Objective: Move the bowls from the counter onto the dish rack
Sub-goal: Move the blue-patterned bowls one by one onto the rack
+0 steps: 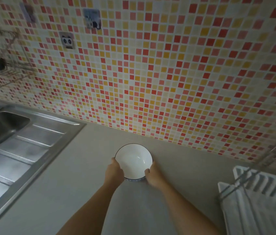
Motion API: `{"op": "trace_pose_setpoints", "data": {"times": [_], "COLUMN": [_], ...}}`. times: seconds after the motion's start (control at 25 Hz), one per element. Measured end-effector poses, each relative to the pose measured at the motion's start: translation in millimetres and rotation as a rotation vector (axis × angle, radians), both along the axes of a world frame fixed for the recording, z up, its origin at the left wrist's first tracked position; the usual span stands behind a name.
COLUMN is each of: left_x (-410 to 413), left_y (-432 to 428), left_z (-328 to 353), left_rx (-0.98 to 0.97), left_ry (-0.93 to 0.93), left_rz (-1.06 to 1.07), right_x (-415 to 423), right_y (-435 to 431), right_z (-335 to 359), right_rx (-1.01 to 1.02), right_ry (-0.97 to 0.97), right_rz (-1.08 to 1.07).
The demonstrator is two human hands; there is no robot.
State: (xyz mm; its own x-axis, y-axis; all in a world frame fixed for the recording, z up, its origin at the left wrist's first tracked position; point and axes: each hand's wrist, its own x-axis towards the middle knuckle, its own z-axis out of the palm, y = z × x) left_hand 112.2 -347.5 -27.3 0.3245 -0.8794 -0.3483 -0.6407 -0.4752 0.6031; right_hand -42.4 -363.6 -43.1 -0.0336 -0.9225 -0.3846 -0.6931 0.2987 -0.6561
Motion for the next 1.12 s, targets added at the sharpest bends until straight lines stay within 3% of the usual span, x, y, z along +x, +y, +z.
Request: {"op": "trace_pose_setpoints", "data": {"times": [0.12,0.28,0.48,0.64,0.92,1.12], "left_x": [-3.6,-7.7,-8.0,-18.7,-60.2,-119.4], "left_y": [20.5,69.1,164.2,226.9,297.3,328.1], "left_z": [21.3,61.1,113.3,153.5,277.7,335.0], "left_rx": [-0.148,-0.431,-0.696,-0.886,-1.133,-1.170], "left_ry": [0.095,0.032,0.015,0.032,0.493,0.489], "left_rz": [0.049,0.018,0.035,-0.046,-0.338,-0.464], "right_x": [-4.0,-12.9,-25.5,-43.1,-88.0,-150.6], "right_y": [22.0,67.6,164.8,236.8,308.6,355.1], "right_z": [14.3,59.8,164.7,222.7,306.1,350.4], "right_rx": [-0.039,-0.109,0.043,0.023,-0.456,-0.950], "right_ry": [-0.169,-0.325,-0.805,-0.810,-0.834,-0.668], "right_rz": [-0.052,-0.118,-0.179,-0.032,-0.084,-0.052]}}
